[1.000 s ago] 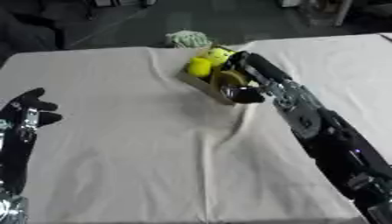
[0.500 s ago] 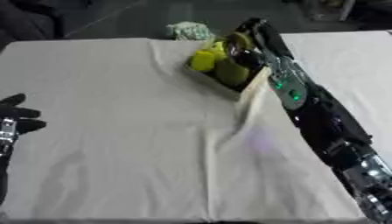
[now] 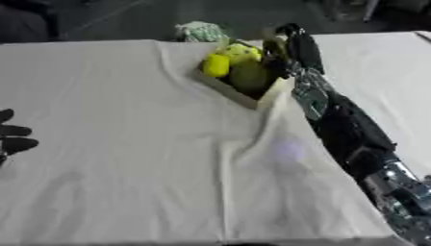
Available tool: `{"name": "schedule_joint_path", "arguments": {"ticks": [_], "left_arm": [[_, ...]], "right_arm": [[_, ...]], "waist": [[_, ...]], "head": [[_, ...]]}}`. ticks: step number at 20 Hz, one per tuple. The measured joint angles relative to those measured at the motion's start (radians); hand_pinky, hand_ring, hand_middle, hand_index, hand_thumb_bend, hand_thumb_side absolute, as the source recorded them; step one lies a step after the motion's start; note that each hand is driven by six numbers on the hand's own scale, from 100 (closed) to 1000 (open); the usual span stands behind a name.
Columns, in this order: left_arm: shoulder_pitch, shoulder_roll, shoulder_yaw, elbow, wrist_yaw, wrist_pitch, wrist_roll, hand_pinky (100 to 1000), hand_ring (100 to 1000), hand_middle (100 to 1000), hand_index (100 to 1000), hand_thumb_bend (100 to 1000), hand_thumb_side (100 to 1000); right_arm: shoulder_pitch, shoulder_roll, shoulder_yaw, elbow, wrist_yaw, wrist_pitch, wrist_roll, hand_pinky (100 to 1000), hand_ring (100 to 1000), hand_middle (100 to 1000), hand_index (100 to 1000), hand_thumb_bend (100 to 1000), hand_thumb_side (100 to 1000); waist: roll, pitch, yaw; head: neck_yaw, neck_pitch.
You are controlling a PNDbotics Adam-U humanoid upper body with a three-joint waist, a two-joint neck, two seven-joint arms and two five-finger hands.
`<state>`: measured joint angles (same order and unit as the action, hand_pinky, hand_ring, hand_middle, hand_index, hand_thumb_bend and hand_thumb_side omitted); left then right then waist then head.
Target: Pick up objects on the table and place them in the box.
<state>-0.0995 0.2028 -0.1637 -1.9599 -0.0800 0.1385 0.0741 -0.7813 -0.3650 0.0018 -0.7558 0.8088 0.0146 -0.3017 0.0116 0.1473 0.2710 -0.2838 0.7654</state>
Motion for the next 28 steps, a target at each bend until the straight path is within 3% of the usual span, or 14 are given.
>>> {"name": "schedule_joint_path", "arguments": {"ticks": [4,6,7,8,9,14,17,21,22,28], "left_arm": [[0.000,0.000,0.000,0.000,0.000,0.002,-0.003,744,601,591,833,100,791],[0.000,0.000,0.000,0.000,0.000,0.001,-0.005,745,600,591,834,100,792],[0.000,0.000,0.000,0.000,0.000,0.001,-0.005,745,600,591,833,100,792],[0.000,0.000,0.000,0.000,0.000,0.000,-0.006,745,600,592,834,100,794],[0.000,0.000,0.000,0.001,0.000,0.000,-0.006,744,600,592,834,100,794],[0.004,0.002,0.001,0.007,0.000,0.000,-0.006,745,602,593,834,100,801],[0.012,0.007,0.002,0.017,-0.001,0.000,-0.005,746,603,594,834,100,806],[0.021,0.008,0.007,0.028,-0.003,-0.002,-0.002,745,605,597,833,100,809],[0.022,0.008,0.009,0.032,-0.005,-0.003,0.001,745,608,599,833,100,810],[0.025,0.008,0.020,0.042,-0.013,-0.014,0.012,751,631,626,843,100,813]], "right_arm": [[0.001,0.000,-0.010,0.015,-0.011,-0.018,0.106,725,825,951,886,100,208],[0.005,0.000,-0.014,0.015,-0.026,-0.025,0.134,730,830,963,892,100,338],[0.008,0.000,-0.014,0.011,-0.039,-0.030,0.141,731,831,965,893,100,314],[0.009,0.000,-0.014,0.006,-0.056,-0.036,0.147,741,838,983,901,100,419],[0.011,0.000,-0.014,-0.003,-0.076,-0.043,0.154,742,839,985,902,100,429],[0.038,-0.009,-0.003,-0.093,-0.240,-0.096,0.219,853,908,1000,966,100,721],[0.064,-0.026,0.014,-0.176,-0.344,-0.131,0.296,888,937,1000,994,100,711],[0.138,-0.050,0.025,-0.345,-0.477,-0.166,0.349,856,922,1000,988,100,493],[0.172,-0.055,0.029,-0.408,-0.520,-0.173,0.348,818,893,1000,973,100,396],[0.425,-0.045,0.038,-0.799,-0.705,-0.164,0.299,760,834,974,953,100,401]], "waist": [[-0.002,-0.001,-0.005],[-0.003,-0.005,-0.007],[-0.005,-0.006,-0.009],[-0.007,-0.007,-0.012],[-0.009,-0.008,-0.015],[-0.018,-0.026,-0.039],[-0.024,-0.037,-0.063],[-0.028,-0.044,-0.105],[-0.029,-0.044,-0.115],[-0.041,-0.044,-0.156]], "head": [[0.000,0.000],[0.000,0.000],[0.000,0.000],[0.001,0.000],[0.002,0.000],[0.018,0.000],[0.034,0.000],[0.073,0.000],[0.089,0.000],[0.172,0.000]]}}
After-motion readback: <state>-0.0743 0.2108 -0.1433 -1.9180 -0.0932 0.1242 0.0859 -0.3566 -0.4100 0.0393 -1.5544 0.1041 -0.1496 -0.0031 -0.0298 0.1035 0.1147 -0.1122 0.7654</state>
